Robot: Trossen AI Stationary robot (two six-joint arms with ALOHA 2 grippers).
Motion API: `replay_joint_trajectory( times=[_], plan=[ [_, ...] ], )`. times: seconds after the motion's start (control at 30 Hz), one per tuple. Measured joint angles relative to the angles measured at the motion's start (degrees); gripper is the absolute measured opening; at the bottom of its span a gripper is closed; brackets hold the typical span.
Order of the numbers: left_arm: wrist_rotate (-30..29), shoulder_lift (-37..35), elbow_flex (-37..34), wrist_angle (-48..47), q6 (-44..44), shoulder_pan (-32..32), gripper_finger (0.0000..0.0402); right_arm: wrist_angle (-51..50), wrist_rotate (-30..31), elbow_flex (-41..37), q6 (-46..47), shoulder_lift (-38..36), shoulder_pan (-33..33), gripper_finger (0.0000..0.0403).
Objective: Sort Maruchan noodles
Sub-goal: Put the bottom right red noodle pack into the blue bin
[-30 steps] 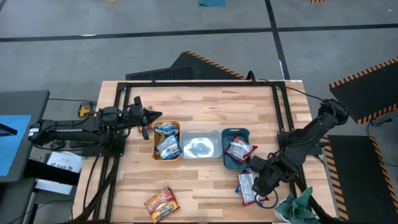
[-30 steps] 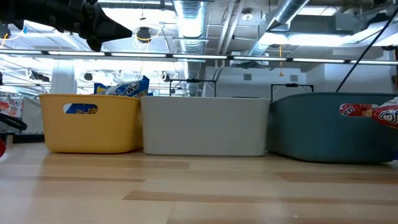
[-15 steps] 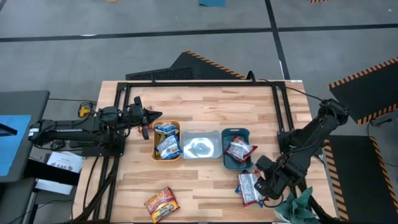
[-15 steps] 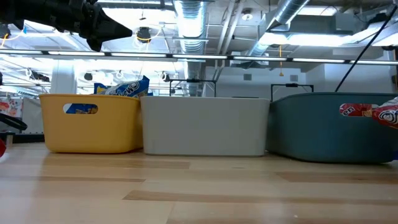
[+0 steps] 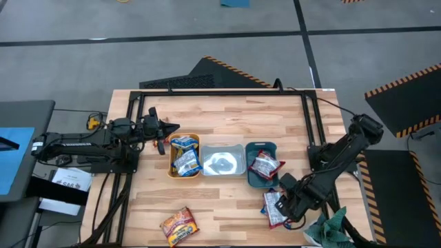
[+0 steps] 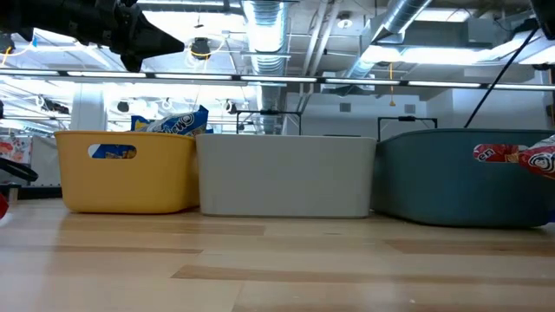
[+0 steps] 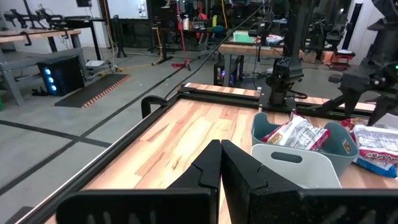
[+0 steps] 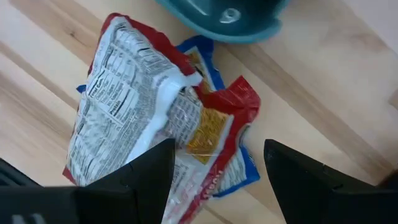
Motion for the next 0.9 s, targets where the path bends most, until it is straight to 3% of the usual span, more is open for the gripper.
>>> replay_joint_trajectory(
  times=[0.2,0.33,0.43,0.6,0.63,0.9],
  plan=[
    [0.0,0.0,0.0,0.0,0.0,0.0,0.0,0.3,-0.6,0.0,-1.9,2.2,-1.7,0.0266],
    [0.0,0.0,0.0,0.0,0.0,0.0,0.0,0.1,-1.5,0.0,-3.9,3.6,-1.8,0.0234],
    [0.0,0.0,0.0,0.0,0.0,0.0,0.0,0.1,-2.9,0.0,-6.6,4.4,-1.8,0.0174],
    [0.0,0.0,0.0,0.0,0.0,0.0,0.0,0.3,-4.5,0.0,-9.4,4.5,-1.8,0.0029],
    [-0.1,0.0,0.0,0.0,0.0,0.0,0.0,0.4,-4.5,0.0,-9.9,4.4,-1.8,0.0017],
    [-0.2,0.0,0.0,0.1,0.0,0.0,0.0,0.1,-5.4,1.8,-16.1,2.9,-1.9,0.0007]
  ],
)
